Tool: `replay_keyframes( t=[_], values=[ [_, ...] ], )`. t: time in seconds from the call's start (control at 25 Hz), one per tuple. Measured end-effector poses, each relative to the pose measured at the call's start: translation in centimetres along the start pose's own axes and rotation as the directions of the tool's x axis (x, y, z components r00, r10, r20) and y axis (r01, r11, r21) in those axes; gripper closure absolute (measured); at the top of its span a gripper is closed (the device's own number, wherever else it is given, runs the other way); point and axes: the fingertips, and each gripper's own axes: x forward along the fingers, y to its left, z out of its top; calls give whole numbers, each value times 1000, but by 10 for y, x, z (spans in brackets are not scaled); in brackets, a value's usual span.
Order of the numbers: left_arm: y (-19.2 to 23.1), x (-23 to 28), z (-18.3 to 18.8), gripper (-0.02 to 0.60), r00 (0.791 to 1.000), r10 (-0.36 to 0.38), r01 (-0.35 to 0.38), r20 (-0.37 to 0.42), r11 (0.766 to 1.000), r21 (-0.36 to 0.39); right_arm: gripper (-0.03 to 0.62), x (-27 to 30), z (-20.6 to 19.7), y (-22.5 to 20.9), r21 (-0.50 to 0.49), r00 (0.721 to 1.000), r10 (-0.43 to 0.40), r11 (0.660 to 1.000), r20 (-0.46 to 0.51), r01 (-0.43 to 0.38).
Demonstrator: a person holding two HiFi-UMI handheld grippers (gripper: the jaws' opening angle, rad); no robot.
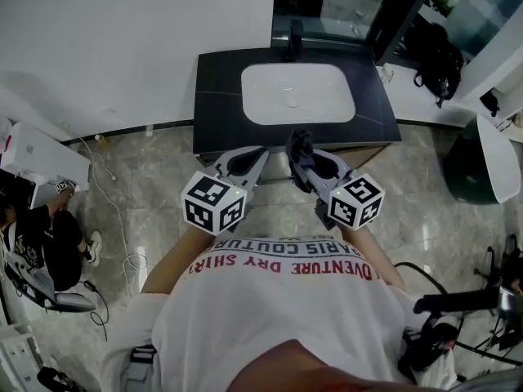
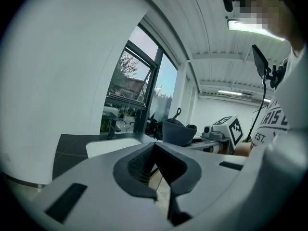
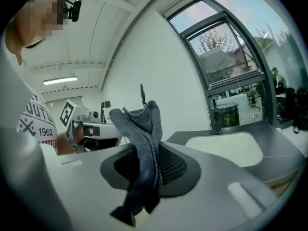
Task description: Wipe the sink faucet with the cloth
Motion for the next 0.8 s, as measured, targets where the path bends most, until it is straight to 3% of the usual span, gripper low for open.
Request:
replay_keyframes(
  t=[0.28, 0.44, 0.56, 0.8],
  values=[
    [-101, -85, -44, 580, 998, 43, -44, 40, 999, 16, 516, -89, -32, 102, 16, 992, 114, 993, 48, -115],
    [-178, -140, -78, 580, 999, 22, -21, 31, 1000, -13, 516, -152, -68, 164, 2, 991, 128, 992, 31, -128],
    [-224, -168, -78, 580, 999, 31, -31, 24, 1000, -3, 516, -194, -80, 194, 26, 991, 137, 990, 8, -137],
    [-308, -194, -64, 580, 995, 80, -82, 52, 996, 34, 516, -272, -64, 228, -53, 981, 192, 980, 21, -190]
  ],
)
